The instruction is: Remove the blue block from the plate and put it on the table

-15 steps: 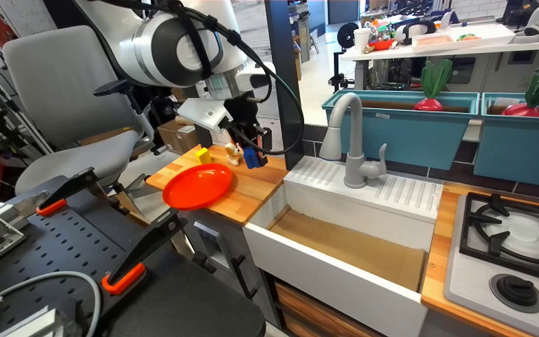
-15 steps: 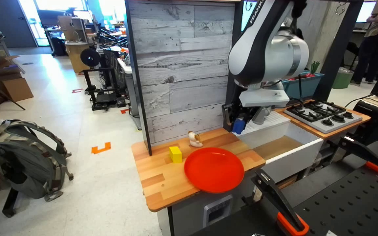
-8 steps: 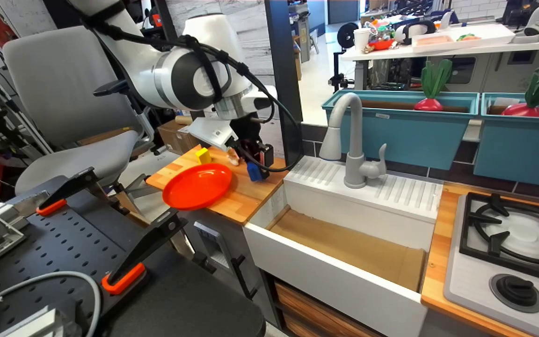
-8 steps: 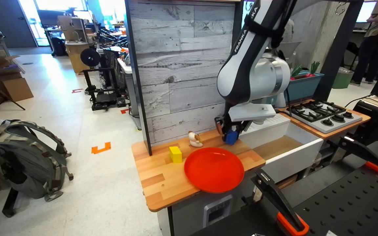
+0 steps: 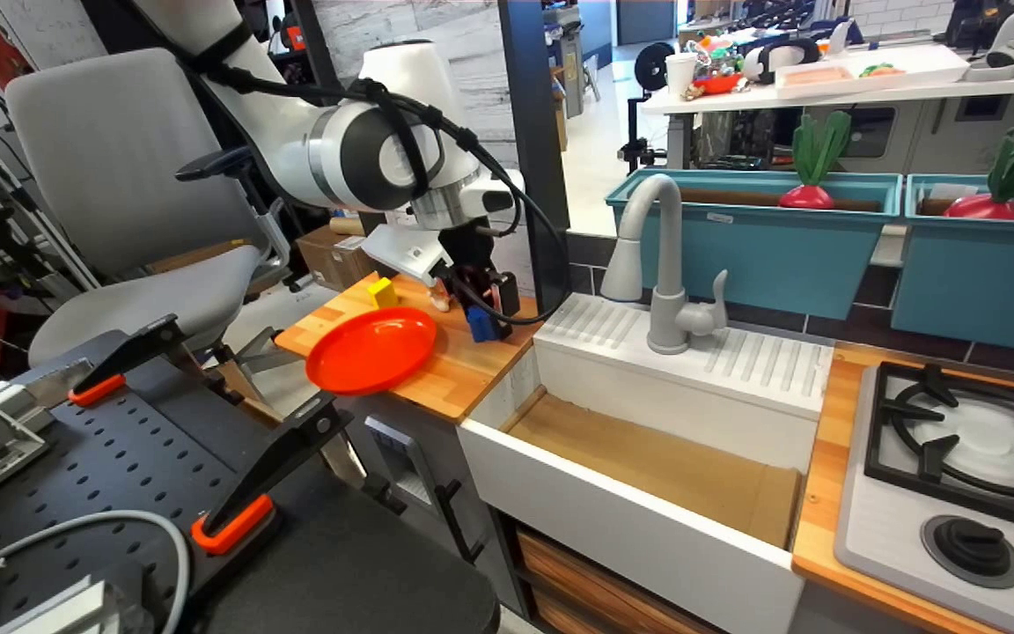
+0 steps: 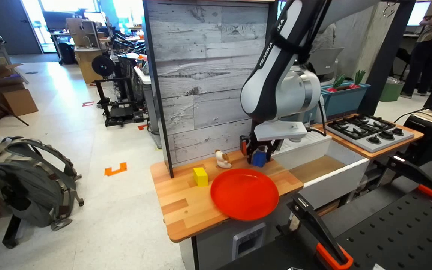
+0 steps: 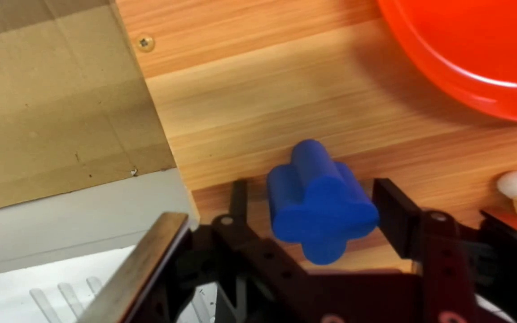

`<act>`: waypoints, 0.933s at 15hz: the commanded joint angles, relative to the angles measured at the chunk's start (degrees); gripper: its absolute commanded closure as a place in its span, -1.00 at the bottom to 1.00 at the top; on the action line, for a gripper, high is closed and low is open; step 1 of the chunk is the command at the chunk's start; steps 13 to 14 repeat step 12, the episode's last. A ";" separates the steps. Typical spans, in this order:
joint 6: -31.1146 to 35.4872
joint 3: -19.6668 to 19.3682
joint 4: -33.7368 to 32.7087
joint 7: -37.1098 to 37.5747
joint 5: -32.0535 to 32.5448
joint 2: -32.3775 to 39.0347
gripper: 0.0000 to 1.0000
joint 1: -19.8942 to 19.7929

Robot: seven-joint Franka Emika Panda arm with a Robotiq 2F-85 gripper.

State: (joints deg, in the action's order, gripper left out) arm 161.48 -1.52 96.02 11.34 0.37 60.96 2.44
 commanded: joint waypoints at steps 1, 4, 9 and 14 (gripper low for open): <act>-0.25 0.27 -0.04 -0.57 -1.70 -0.60 -0.99 0.43; 1.88 2.46 5.71 -2.28 -1.66 -5.21 -1.00 -0.20; 3.75 4.10 8.57 -2.62 -1.68 -7.83 -1.00 0.56; 4.92 5.50 14.58 -3.07 -1.90 -12.90 -1.00 0.60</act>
